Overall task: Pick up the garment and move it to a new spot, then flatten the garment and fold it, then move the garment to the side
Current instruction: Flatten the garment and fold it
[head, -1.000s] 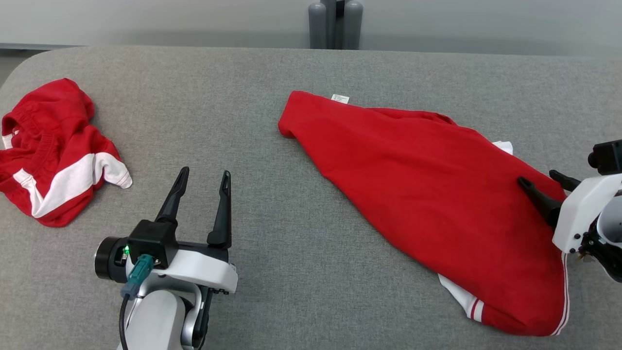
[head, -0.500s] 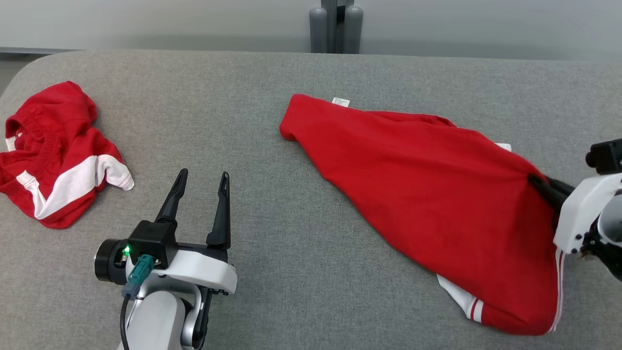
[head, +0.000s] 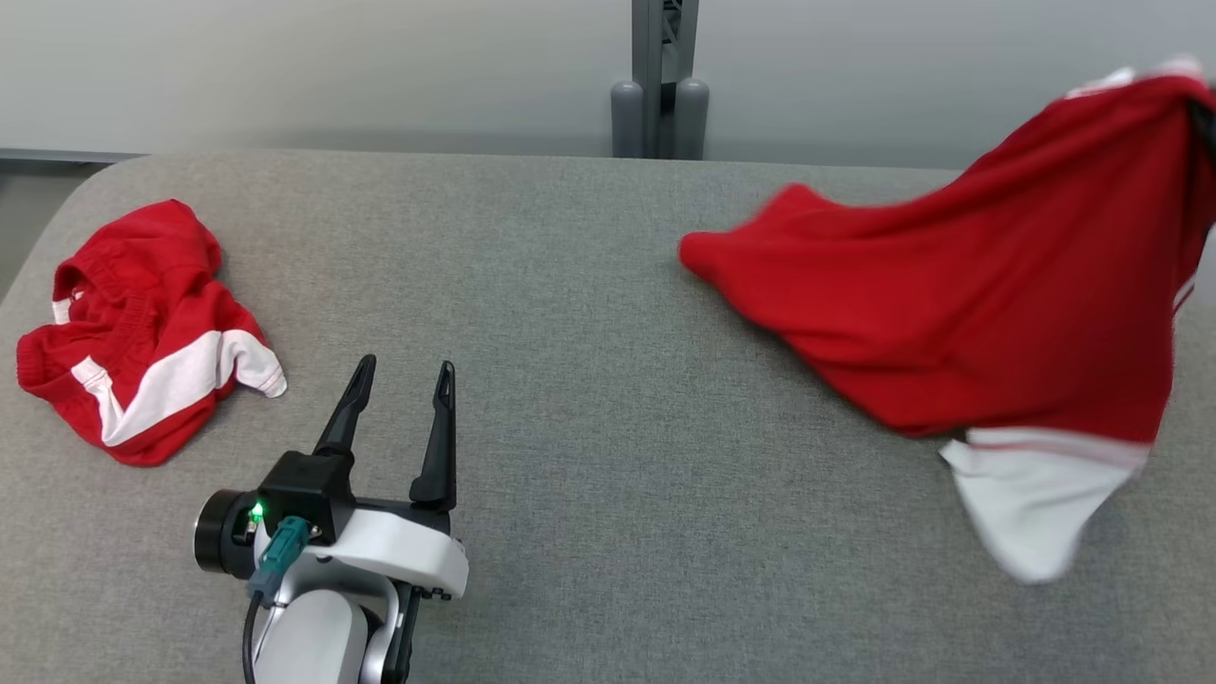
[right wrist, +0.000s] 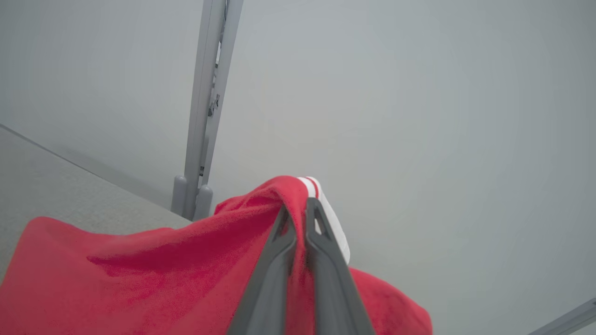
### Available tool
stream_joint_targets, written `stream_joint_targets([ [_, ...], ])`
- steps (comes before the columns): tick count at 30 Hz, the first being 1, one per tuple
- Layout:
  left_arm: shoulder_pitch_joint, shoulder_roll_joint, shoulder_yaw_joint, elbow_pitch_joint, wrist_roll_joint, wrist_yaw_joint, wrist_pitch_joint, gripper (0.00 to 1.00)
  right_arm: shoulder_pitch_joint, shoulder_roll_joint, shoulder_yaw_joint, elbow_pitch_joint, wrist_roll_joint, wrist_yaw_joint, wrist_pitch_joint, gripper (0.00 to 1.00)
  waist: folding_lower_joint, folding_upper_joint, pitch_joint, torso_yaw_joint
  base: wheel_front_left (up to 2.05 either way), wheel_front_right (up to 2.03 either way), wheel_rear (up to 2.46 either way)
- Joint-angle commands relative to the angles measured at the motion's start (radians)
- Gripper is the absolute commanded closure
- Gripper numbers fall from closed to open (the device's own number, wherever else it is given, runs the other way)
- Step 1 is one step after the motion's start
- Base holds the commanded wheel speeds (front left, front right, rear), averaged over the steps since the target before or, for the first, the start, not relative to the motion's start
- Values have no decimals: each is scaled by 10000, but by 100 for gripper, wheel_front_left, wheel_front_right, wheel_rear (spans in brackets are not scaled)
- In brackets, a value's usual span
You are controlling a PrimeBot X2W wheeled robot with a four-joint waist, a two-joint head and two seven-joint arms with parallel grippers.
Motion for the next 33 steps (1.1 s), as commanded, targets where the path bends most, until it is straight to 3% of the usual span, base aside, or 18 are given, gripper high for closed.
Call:
stream_joint_targets([
  [1,156,41,18,-31,-56,-20,-34,0,-578,82,-620,-181,-788,1,-86,100,0,0,-81,54,0,0,0],
  [2,156,41,18,-31,-56,-20,-34,0,-578,82,-620,-181,-788,1,-86,100,0,0,-81,54,0,0,0],
  [3,155,33,16,-57,-103,-11,-34,0,-824,216,-1509,-424,-1822,1,-78,100,0,0,-134,98,0,0,0],
  [4,155,33,16,-57,-103,-11,-34,0,-824,216,-1509,-424,-1822,1,-78,100,0,0,-134,98,0,0,0],
  [7,232,38,-39,-35,-173,-21,-34,0,-1087,597,-2479,-982,-3454,1,-62,100,0,0,-244,212,0,0,0],
  [14,330,38,-218,-77,-372,41,-34,0,-1026,1795,-4224,-3560,-6099,-1,-65,100,0,0,-351,486,0,0,0],
  [17,326,36,-272,-108,-450,95,-34,0,-475,2156,-4731,-4676,-6524,1,-64,100,0,0,-316,602,0,0,0],
  [20,295,36,-285,-139,-530,155,-34,0,318,2073,-4840,-5098,-6628,1,-64,100,0,0,-263,663,0,0,0],
  [33,137,38,-147,-164,-530,220,-34,0,3562,1293,-4834,-3407,-5596,1,-68,100,0,0,-12,326,0,0,0],
])
